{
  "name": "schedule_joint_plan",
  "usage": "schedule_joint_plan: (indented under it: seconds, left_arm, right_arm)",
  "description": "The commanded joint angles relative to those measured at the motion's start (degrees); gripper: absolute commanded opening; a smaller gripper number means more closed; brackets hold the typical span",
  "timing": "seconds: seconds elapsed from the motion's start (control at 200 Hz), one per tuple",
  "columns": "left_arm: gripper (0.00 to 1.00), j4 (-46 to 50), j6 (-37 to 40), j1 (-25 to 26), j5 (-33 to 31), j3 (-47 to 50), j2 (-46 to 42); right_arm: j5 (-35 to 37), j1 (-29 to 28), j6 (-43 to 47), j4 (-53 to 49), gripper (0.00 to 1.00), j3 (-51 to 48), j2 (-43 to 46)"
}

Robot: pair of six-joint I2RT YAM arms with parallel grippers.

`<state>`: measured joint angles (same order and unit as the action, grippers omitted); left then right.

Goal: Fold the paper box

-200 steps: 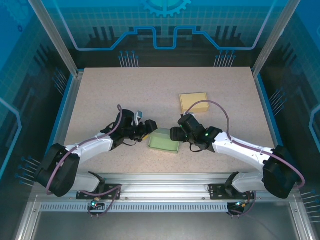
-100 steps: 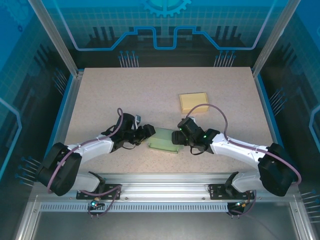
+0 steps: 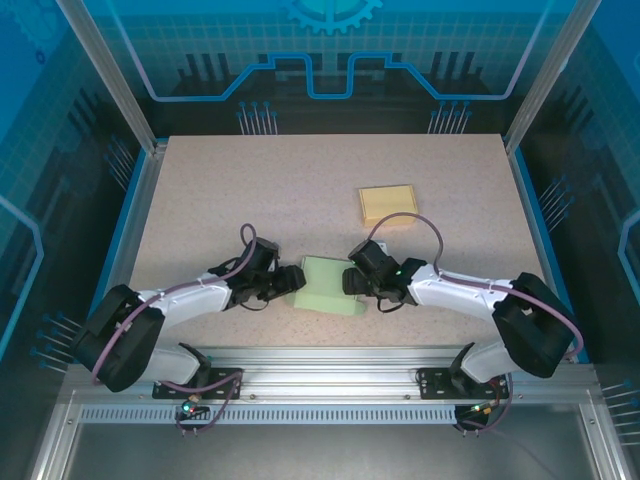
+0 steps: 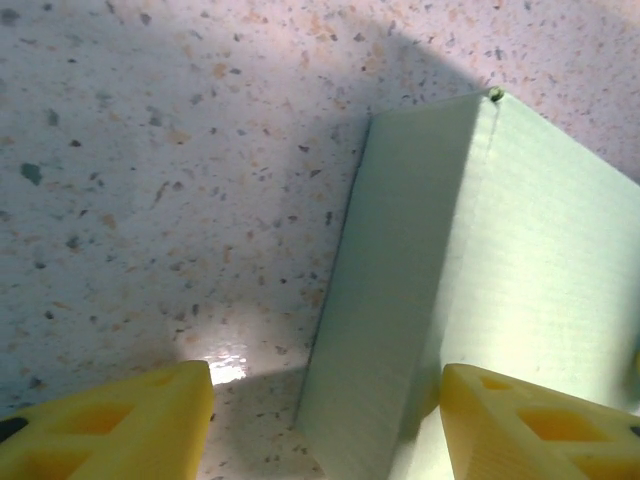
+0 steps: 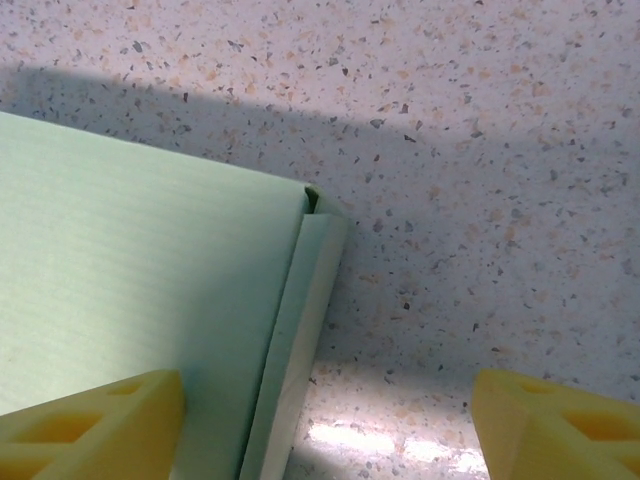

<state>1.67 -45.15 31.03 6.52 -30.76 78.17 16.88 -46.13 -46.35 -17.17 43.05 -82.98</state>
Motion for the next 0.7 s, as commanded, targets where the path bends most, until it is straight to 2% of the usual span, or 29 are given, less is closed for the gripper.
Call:
schedule_joint_plan:
  seconds: [0.0, 0.265, 0.395, 0.425, 0.47, 0.565, 0.645, 0.695]
  left_arm:
    - [0.59, 2.0, 1.8, 0.8, -3.7, 1.6, 1.6]
    - [0.59, 1.2, 2.5, 2.0, -5.0, 0.9, 1.5]
    - [0.60, 1.5, 2.9, 2.1, -5.5, -0.1, -2.0]
    - [0.60, 1.3, 3.1, 2.1, -5.5, -0.3, -3.0]
    - [0.62, 1.0, 3.3, 2.0, -5.3, -0.6, -4.4]
    - [0.64, 0.9, 4.1, 2.1, -5.1, -1.4, -6.5]
    - [0.65, 1.6, 5.2, 2.1, -5.1, -2.4, -7.2]
    - [0.65, 1.6, 5.8, 2.1, -5.0, -2.8, -7.2]
  right_arm:
    - [0.7, -0.5, -0.8, 0.2, 0.77, -0.5, -1.4]
    - [-1.5, 0.2, 0.3, -0.6, 0.81, 0.9, 1.9]
    - [-3.6, 0.9, 1.2, -0.5, 0.92, 1.3, 6.7]
    - [-3.8, 0.9, 1.3, -0.3, 1.00, 1.3, 7.8]
    - [-3.8, 0.8, 2.2, 1.0, 1.00, 0.9, 9.8]
    - [0.4, 0.1, 2.1, 0.9, 1.00, 1.0, 13.1]
    - [2.9, -0.7, 5.4, 0.5, 1.00, 1.2, 14.6]
    - [6.4, -0.8, 3.2, -1.7, 1.00, 2.0, 15.1]
